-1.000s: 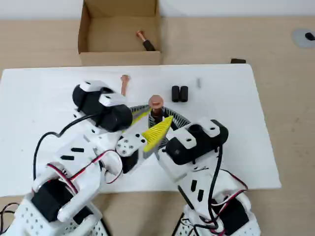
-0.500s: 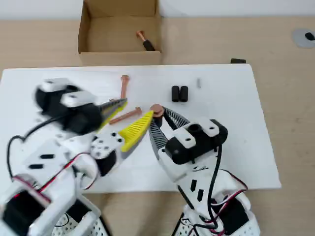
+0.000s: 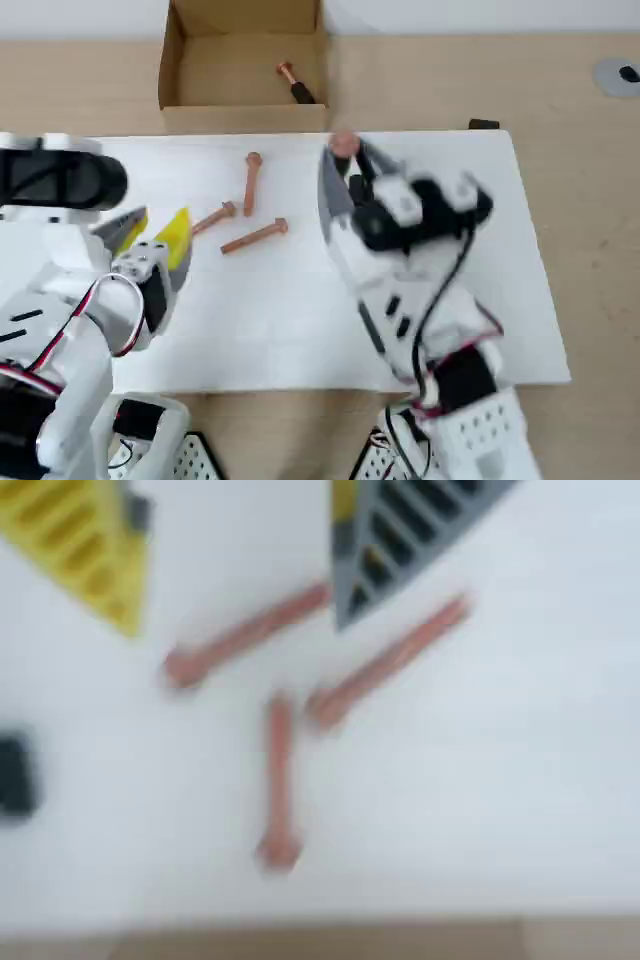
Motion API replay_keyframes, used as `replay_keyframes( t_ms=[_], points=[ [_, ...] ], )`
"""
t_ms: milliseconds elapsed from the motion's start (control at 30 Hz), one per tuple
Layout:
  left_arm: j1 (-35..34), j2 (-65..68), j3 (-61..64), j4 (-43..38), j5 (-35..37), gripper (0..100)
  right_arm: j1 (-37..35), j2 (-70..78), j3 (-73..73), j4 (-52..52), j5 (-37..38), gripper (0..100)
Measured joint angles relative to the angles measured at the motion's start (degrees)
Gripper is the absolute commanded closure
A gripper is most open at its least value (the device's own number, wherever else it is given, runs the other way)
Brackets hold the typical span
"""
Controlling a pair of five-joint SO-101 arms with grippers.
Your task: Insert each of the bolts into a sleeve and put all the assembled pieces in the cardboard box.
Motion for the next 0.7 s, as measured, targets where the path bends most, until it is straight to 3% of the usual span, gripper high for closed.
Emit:
replay_keyframes(
  t_ms=[400,700],
  points=[
    [-3.9,-0.2,0.0,2.9,-3.6,97,0.2,55.8,-49.0,-0.3,0.0,98.9],
    [-3.9,-0.2,1.8,2.9,-3.6,97,0.2,83.8,-76.8,-0.4,0.0,98.9]
  ],
)
